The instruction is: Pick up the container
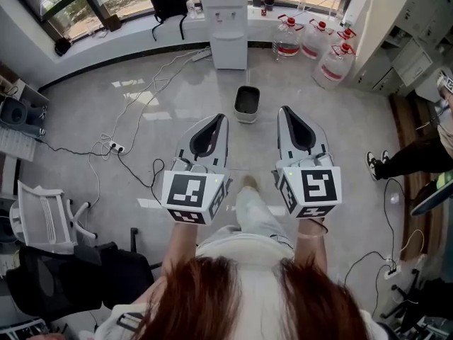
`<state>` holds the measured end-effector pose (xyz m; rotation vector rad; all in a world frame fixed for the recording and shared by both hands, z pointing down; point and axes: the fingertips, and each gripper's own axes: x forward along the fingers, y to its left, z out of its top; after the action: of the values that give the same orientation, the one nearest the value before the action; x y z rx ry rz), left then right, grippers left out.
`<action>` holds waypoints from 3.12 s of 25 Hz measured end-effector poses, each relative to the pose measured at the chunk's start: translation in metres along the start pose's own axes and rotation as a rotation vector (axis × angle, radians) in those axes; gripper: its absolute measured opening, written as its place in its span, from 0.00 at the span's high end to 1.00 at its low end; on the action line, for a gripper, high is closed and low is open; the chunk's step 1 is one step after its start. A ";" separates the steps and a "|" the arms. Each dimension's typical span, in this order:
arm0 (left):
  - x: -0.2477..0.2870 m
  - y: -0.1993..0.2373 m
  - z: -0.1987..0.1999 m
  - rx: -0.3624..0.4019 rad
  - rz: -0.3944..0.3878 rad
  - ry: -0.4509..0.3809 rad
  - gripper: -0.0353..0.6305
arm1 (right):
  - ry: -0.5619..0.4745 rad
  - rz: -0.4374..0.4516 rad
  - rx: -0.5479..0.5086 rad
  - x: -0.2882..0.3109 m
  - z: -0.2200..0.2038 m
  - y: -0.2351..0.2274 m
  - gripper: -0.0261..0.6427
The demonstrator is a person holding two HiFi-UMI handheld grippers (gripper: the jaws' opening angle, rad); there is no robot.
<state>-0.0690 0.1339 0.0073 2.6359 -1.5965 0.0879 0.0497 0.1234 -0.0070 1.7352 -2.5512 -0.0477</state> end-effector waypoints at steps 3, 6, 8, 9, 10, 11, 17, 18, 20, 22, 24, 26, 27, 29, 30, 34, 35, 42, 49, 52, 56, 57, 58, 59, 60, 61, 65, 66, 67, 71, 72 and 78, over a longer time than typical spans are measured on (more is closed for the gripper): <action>0.032 0.014 0.002 0.007 0.001 0.006 0.92 | -0.001 0.007 0.014 0.030 0.000 -0.014 0.93; 0.066 0.031 0.003 0.008 0.005 0.015 0.92 | 0.004 0.011 0.031 0.064 -0.002 -0.029 0.93; 0.091 0.042 0.005 0.006 0.005 0.022 0.92 | 0.011 0.009 0.040 0.087 -0.004 -0.042 0.93; 0.104 0.047 0.006 0.008 0.003 0.024 0.92 | 0.013 0.007 0.046 0.099 -0.004 -0.049 0.93; 0.116 0.052 0.006 0.009 0.001 0.027 0.92 | 0.013 0.005 0.051 0.110 -0.005 -0.055 0.93; 0.128 0.056 0.005 0.009 -0.001 0.031 0.92 | 0.014 0.004 0.056 0.121 -0.007 -0.061 0.93; 0.194 0.077 -0.011 -0.006 -0.007 0.057 0.92 | 0.030 0.013 0.104 0.176 -0.026 -0.092 0.93; 0.204 0.080 -0.014 -0.015 -0.007 0.061 0.92 | 0.032 0.017 0.106 0.185 -0.028 -0.096 0.93; 0.223 0.088 -0.017 -0.029 -0.002 0.069 0.92 | 0.039 0.024 0.097 0.201 -0.032 -0.103 0.93; 0.239 0.096 -0.020 -0.034 0.005 0.075 0.92 | 0.047 0.030 0.089 0.216 -0.036 -0.108 0.93; 0.251 0.103 -0.023 -0.033 0.011 0.080 0.92 | 0.060 0.033 0.094 0.230 -0.043 -0.112 0.93; 0.262 0.109 -0.029 -0.035 0.010 0.090 0.92 | 0.079 0.034 0.098 0.242 -0.053 -0.115 0.93; 0.268 0.111 -0.034 -0.037 0.007 0.096 0.92 | 0.089 0.034 0.098 0.248 -0.059 -0.116 0.93; 0.280 0.115 -0.045 -0.036 0.000 0.111 0.92 | 0.103 0.038 0.099 0.258 -0.070 -0.117 0.93; 0.286 0.117 -0.051 -0.034 -0.004 0.119 0.92 | 0.108 0.040 0.100 0.264 -0.075 -0.118 0.93; 0.312 0.130 -0.075 -0.031 -0.041 0.123 0.92 | 0.128 0.027 0.079 0.292 -0.098 -0.117 0.93; 0.317 0.133 -0.083 -0.027 -0.052 0.122 0.92 | 0.132 0.020 0.072 0.298 -0.105 -0.116 0.93; 0.348 0.157 -0.154 -0.010 -0.112 0.155 0.92 | 0.129 -0.025 0.082 0.333 -0.172 -0.114 0.93; 0.367 0.187 -0.253 -0.020 -0.101 0.186 0.92 | 0.162 -0.055 0.057 0.356 -0.272 -0.111 0.93; 0.380 0.194 -0.305 -0.029 -0.098 0.205 0.92 | 0.191 -0.046 0.053 0.366 -0.325 -0.110 0.93; 0.397 0.200 -0.369 -0.028 -0.100 0.228 0.92 | 0.219 -0.043 0.054 0.377 -0.391 -0.112 0.93; 0.402 0.200 -0.383 -0.029 -0.104 0.228 0.92 | 0.224 -0.041 0.049 0.380 -0.406 -0.112 0.93; 0.406 0.200 -0.397 -0.032 -0.109 0.227 0.92 | 0.228 -0.040 0.043 0.383 -0.421 -0.113 0.93; 0.409 0.201 -0.410 -0.033 -0.114 0.226 0.92 | 0.231 -0.040 0.037 0.386 -0.436 -0.112 0.93; 0.413 0.202 -0.423 -0.031 -0.119 0.225 0.92 | 0.233 -0.040 0.031 0.388 -0.451 -0.112 0.93; 0.416 0.203 -0.437 -0.027 -0.122 0.225 0.92 | 0.234 -0.040 0.024 0.391 -0.465 -0.112 0.93; 0.432 0.207 -0.485 -0.022 -0.130 0.215 0.92 | 0.229 -0.038 0.000 0.403 -0.518 -0.113 0.93; 0.437 0.208 -0.496 -0.030 -0.130 0.209 0.92 | 0.229 -0.038 -0.005 0.406 -0.531 -0.114 0.93; 0.441 0.210 -0.507 -0.034 -0.130 0.204 0.92 | 0.230 -0.039 -0.010 0.409 -0.544 -0.115 0.93; 0.455 0.218 -0.550 -0.031 -0.134 0.193 0.92 | 0.225 -0.043 -0.027 0.417 -0.591 -0.120 0.92; 0.458 0.219 -0.560 -0.028 -0.137 0.189 0.92 | 0.223 -0.044 -0.031 0.418 -0.601 -0.122 0.92; 0.469 0.228 -0.616 0.003 -0.170 0.179 0.92 | 0.215 -0.048 -0.064 0.427 -0.663 -0.126 0.92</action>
<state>-0.0649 -0.3369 0.6631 2.6661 -1.3147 0.3088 0.0523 -0.3158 0.6595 1.6785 -2.3307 0.0518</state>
